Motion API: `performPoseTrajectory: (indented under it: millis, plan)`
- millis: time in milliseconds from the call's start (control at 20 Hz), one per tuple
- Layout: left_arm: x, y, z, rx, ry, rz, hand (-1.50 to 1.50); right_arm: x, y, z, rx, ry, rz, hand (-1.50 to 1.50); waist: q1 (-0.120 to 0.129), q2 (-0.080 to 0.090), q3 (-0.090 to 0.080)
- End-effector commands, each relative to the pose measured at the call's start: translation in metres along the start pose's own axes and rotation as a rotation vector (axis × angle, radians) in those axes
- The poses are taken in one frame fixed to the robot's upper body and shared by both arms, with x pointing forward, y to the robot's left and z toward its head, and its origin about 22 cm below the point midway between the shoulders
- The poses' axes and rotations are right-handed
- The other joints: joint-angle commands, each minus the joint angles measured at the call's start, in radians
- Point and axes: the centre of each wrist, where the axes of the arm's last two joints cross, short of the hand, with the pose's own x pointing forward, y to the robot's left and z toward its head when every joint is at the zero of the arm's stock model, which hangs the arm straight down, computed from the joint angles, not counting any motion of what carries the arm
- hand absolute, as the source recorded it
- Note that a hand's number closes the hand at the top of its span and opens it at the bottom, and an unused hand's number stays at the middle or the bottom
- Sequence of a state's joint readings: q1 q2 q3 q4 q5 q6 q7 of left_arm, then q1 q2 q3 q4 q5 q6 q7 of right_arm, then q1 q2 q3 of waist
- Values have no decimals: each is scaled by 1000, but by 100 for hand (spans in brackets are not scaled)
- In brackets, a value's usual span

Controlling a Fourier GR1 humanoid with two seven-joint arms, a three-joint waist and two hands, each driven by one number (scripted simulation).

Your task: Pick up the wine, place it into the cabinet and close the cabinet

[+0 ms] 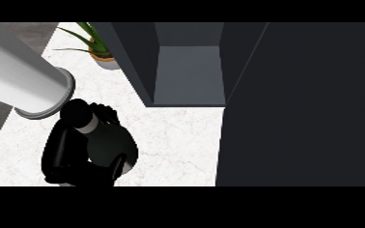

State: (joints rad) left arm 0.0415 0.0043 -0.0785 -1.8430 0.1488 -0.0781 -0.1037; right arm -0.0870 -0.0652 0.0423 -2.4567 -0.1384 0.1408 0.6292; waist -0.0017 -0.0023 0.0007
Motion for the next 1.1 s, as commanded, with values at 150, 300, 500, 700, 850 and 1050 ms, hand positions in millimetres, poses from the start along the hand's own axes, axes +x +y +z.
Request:
performPoseTrajectory:
  millis: [150,300,500,700,850,1050]
  plan:
    - [27,-65,-22,-54,-10,43,150,19,-6,16,33,-34,-34,-150,-6,0,0]
    - [39,-80,-33,-40,10,77,150,11,0,18,16,-41,-52,-150,-5,0,0]
    - [23,-98,-52,-45,-7,64,150,25,3,11,22,-34,-51,-150,-5,2,-1]
    - [36,-125,-67,-35,0,65,150,19,7,14,23,-42,-54,-150,-7,1,-1]
    - [47,-119,-74,17,-13,35,150,17,-7,33,40,-23,-35,-150,-9,0,0]
    - [30,-147,-68,24,-18,20,150,24,-12,24,30,-36,-35,-150,-9,0,0]
